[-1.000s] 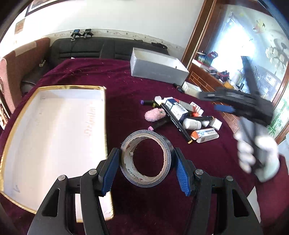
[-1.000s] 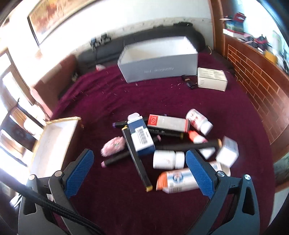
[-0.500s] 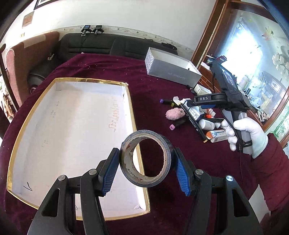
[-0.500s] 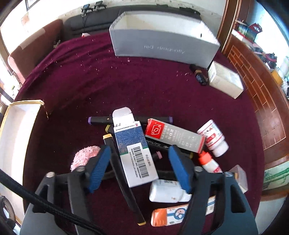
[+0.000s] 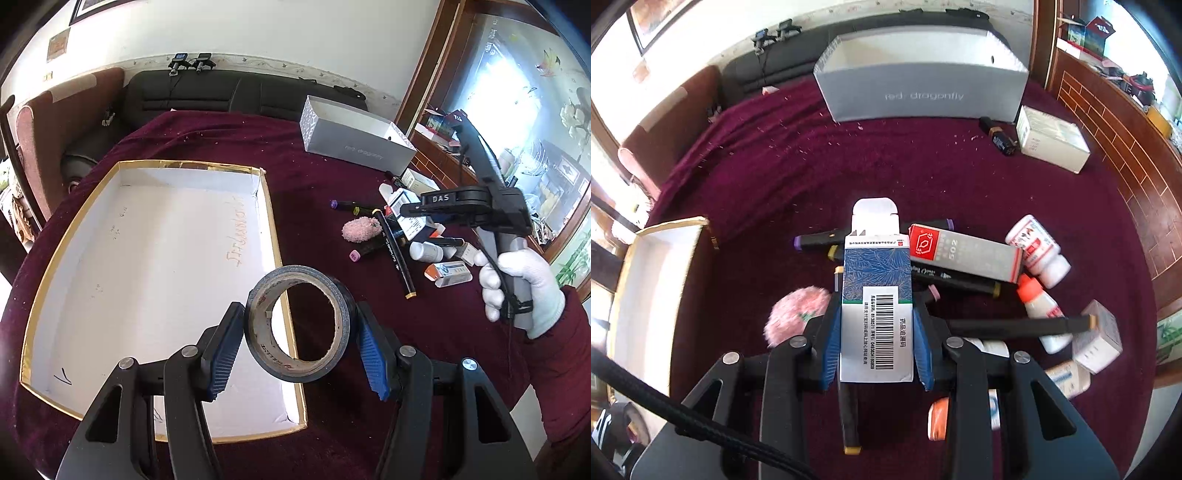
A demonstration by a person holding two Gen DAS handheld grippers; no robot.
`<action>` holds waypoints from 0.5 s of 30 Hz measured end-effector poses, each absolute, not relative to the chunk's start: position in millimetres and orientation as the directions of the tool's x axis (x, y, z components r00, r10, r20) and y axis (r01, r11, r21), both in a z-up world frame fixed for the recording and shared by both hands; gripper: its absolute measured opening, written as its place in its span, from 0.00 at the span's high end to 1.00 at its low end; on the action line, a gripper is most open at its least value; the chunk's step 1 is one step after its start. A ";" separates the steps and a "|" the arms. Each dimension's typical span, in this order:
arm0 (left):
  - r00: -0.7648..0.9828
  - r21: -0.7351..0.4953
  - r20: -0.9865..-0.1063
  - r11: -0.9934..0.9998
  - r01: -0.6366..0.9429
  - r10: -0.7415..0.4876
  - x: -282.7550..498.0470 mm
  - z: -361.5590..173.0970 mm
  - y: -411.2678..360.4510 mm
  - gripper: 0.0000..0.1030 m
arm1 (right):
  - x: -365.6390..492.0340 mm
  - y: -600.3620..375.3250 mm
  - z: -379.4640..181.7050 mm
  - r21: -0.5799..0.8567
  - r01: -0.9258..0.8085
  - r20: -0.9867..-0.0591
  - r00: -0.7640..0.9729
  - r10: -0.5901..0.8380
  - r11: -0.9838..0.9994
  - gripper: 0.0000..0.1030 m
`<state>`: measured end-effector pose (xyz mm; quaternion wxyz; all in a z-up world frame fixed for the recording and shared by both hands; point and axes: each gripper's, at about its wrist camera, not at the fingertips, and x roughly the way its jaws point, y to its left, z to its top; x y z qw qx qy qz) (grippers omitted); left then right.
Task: Organize objects
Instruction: 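Carry tape and blue box into the gold-rimmed tray and open both grippers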
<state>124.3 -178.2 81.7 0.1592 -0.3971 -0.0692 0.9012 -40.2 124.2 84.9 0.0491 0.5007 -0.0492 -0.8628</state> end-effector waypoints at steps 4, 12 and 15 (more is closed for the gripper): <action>-0.646 -0.239 -0.682 -0.939 -0.246 0.343 134.5 91.4 -171.0 0.48 | -20.0 120.9 102.4 0.154 0.067 -0.841 -0.514 -0.166 -0.986 0.69; -0.698 -0.178 -0.644 -0.948 -0.262 0.314 152.9 137.0 -176.9 0.48 | 23.1 114.1 142.7 0.258 0.123 -0.781 -0.557 -0.282 -0.958 0.69; -0.719 -0.191 -0.618 -0.948 -0.256 0.319 151.9 179.1 -198.2 0.48 | 39.5 104.4 186.1 0.310 0.183 -0.722 -0.593 -0.356 -0.933 0.69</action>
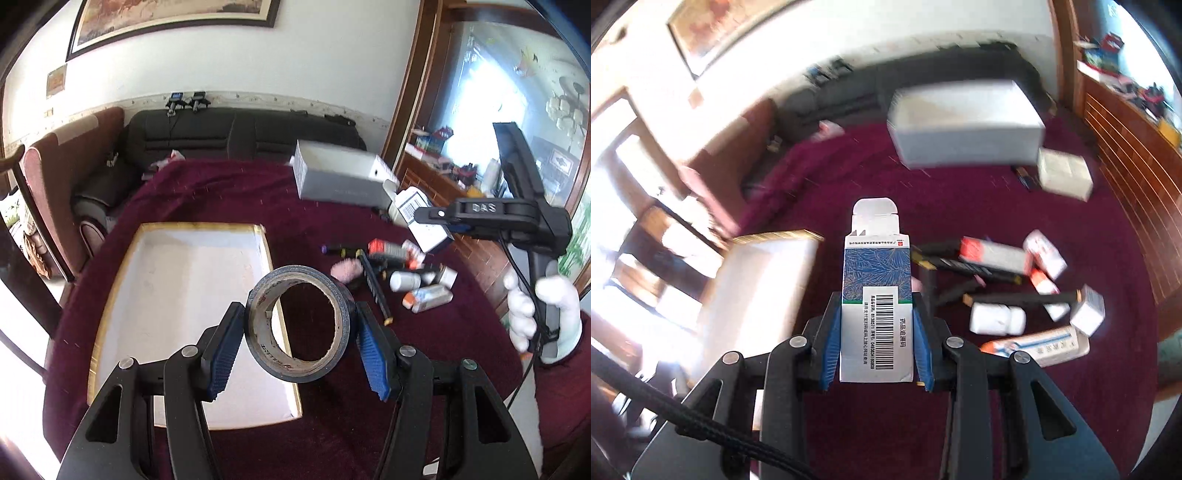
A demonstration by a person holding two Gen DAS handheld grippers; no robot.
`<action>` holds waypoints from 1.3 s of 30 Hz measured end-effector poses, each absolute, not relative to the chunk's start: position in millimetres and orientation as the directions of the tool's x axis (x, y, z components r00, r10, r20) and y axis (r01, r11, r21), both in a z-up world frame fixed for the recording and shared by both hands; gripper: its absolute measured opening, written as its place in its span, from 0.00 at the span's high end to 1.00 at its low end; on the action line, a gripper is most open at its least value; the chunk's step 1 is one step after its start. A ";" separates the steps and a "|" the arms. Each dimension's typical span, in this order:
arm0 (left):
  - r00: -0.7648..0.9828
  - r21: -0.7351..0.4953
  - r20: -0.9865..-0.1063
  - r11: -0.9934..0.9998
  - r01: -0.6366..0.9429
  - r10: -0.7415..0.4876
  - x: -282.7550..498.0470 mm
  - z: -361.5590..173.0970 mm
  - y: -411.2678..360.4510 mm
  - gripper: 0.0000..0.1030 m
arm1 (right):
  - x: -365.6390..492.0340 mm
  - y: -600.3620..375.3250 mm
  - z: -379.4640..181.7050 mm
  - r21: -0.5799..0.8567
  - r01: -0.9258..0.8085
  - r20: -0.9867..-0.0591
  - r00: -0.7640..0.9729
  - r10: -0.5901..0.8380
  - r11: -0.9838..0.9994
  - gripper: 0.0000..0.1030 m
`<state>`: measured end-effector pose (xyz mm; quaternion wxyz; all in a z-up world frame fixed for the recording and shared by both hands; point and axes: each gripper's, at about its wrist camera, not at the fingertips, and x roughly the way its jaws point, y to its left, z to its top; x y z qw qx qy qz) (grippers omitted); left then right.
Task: Organize objects
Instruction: 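Carry tape and blue box into the gold-rimmed tray and open both grippers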
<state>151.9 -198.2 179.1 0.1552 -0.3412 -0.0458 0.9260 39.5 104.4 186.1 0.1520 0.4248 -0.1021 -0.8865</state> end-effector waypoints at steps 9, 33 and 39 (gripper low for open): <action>-0.878 -0.091 -0.441 -0.982 -0.164 0.187 146.3 373.4 -258.5 0.48 | 62.4 57.8 359.6 0.469 0.386 -0.493 -0.632 -0.598 -0.794 0.69; -0.667 0.013 -0.744 -1.000 0.024 -0.026 -49.2 77.8 -250.0 0.48 | -99.5 -72.1 48.5 0.424 0.134 -0.803 -0.402 -0.441 -0.895 0.69; -0.626 -0.005 -0.779 -0.999 0.034 -0.017 -73.7 49.7 -252.6 0.48 | -113.5 -75.7 28.3 0.404 0.128 -0.818 -0.394 -0.420 -0.906 0.69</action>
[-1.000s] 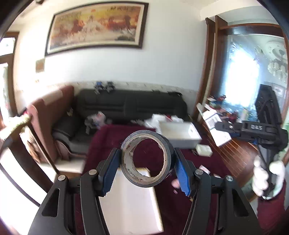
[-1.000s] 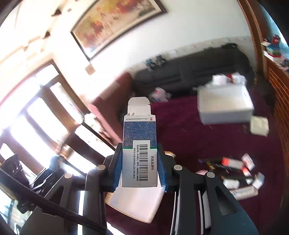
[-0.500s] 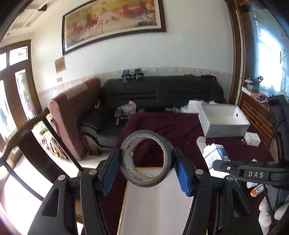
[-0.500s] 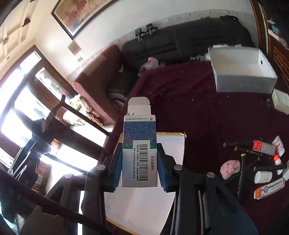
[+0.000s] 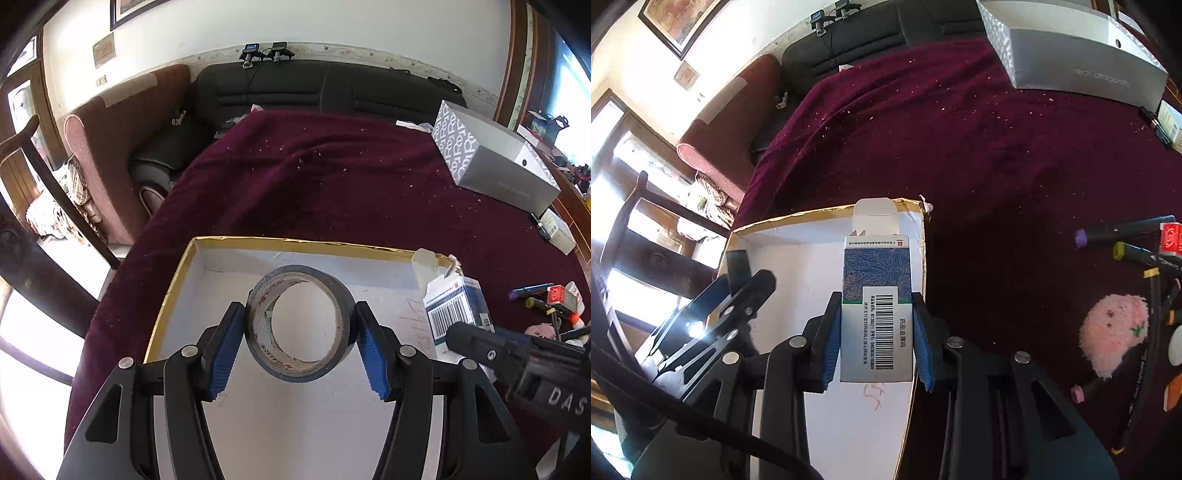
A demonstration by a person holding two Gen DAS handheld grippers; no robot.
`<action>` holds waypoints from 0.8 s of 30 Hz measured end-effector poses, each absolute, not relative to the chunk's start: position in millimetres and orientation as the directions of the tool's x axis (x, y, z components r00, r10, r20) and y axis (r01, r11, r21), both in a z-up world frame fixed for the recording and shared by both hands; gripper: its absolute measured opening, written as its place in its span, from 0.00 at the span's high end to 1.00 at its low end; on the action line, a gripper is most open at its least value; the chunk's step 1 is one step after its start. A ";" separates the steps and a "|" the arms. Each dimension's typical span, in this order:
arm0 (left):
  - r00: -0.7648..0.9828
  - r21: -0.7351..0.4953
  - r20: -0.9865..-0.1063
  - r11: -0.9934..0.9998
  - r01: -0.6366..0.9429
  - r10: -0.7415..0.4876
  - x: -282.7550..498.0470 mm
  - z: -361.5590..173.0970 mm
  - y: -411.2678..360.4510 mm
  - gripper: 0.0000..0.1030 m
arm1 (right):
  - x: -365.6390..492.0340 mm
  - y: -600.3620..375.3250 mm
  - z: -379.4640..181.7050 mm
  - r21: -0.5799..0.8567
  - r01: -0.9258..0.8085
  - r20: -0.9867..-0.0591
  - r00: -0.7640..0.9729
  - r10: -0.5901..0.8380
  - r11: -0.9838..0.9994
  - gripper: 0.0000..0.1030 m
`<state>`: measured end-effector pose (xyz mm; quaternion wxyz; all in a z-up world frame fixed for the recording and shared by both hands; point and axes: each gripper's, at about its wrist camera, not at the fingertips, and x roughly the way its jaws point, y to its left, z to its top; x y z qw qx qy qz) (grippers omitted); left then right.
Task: Organize objects
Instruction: 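Carry tape and blue box into the gold-rimmed tray and open both grippers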
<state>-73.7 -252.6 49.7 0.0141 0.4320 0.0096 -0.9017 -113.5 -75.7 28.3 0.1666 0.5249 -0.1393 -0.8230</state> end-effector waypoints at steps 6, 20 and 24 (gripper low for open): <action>-0.624 0.012 -0.781 -1.000 0.026 -0.026 -83.6 37.3 -248.8 0.48 | -106.7 -79.2 38.2 0.335 0.154 -0.824 -0.430 -0.369 -0.929 0.68; -0.561 -0.110 -0.828 -0.985 0.136 0.015 -99.4 25.1 -272.3 0.47 | -98.7 -92.9 43.6 0.222 0.219 -0.842 -0.448 -0.300 -0.950 0.66; -0.569 -0.146 -0.822 -0.978 0.151 0.035 -99.7 30.9 -278.4 0.47 | -97.7 -85.3 46.9 0.270 0.199 -0.831 -0.445 -0.333 -0.942 0.59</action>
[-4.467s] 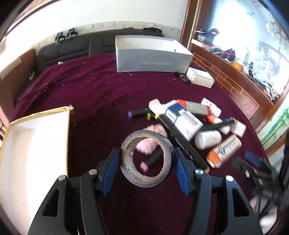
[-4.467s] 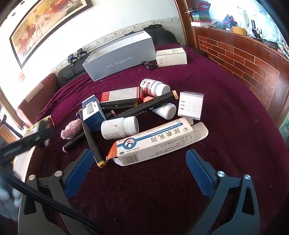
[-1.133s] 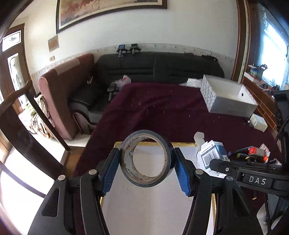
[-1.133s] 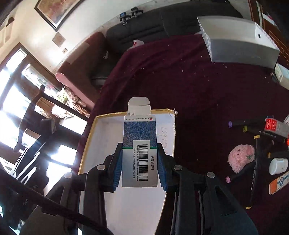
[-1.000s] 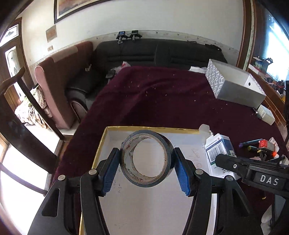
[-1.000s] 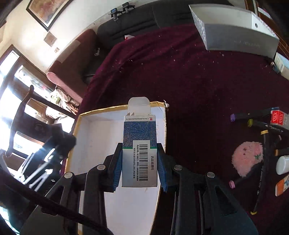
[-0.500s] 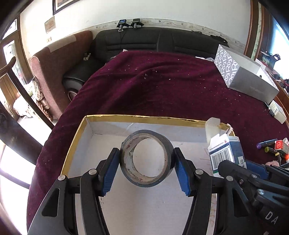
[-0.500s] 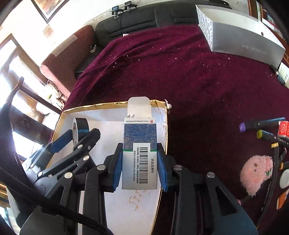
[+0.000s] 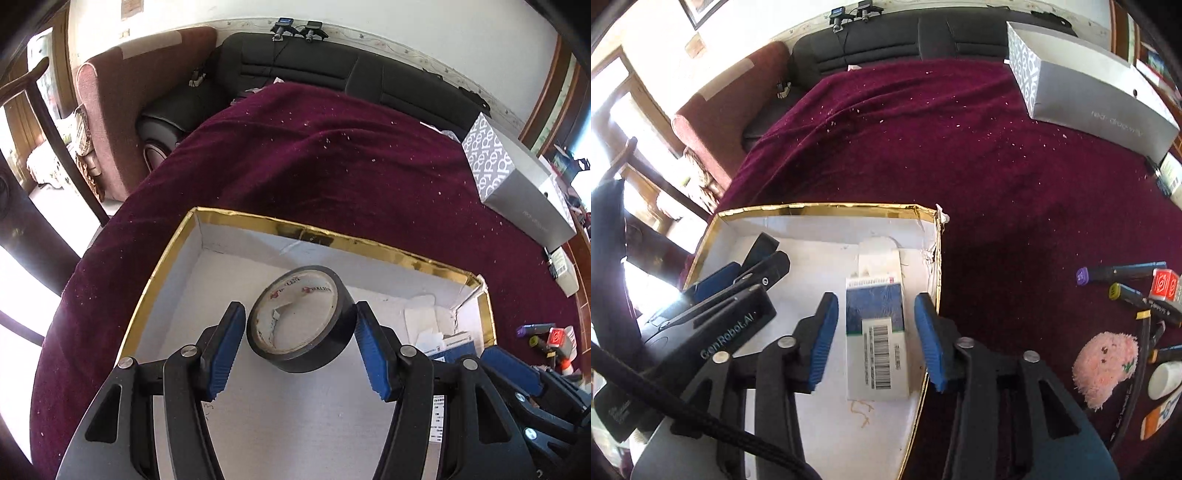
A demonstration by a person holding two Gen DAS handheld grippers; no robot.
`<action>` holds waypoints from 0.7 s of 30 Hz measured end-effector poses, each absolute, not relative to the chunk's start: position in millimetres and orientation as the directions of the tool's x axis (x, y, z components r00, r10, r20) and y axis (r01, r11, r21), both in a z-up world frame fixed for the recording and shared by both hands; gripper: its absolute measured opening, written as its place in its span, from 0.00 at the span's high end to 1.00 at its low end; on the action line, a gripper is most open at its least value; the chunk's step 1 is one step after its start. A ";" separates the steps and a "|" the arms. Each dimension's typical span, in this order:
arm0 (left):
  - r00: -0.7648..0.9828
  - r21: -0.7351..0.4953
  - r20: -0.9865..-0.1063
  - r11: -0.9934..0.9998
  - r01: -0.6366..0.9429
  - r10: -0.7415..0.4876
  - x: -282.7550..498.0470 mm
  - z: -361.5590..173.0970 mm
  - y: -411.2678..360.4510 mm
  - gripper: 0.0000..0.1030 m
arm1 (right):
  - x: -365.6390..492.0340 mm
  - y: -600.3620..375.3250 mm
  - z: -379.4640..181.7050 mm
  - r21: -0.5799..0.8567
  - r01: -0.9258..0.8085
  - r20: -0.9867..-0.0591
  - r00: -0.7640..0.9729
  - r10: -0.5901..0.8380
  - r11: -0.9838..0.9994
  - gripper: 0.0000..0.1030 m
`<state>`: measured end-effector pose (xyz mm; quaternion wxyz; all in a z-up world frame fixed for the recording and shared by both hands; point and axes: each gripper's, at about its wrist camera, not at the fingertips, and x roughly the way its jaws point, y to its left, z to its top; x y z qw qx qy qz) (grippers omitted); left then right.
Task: Organize objects
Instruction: 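Carry tape and blue box into the gold-rimmed tray and open both grippers, then return the right gripper to the pile and grasp the yellow-capped black marker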
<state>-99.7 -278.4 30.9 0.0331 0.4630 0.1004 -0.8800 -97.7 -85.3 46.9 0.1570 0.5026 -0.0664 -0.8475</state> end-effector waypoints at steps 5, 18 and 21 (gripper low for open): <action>-0.583 -0.198 -0.808 -0.971 0.136 0.083 -97.5 39.8 -281.6 0.47 | -89.7 -75.9 59.5 0.293 0.200 -0.803 -0.480 -0.354 -0.935 0.53; -0.591 -0.218 -0.797 -0.972 0.092 0.123 -64.3 58.9 -267.6 0.47 | -51.7 -33.8 83.5 0.311 0.179 -0.761 -0.542 -0.357 -0.933 0.52; -0.631 -0.181 -0.772 -0.979 0.096 0.080 -38.4 58.5 -259.8 0.41 | -37.6 -18.1 86.8 0.309 0.171 -0.750 -0.561 -0.350 -0.936 0.48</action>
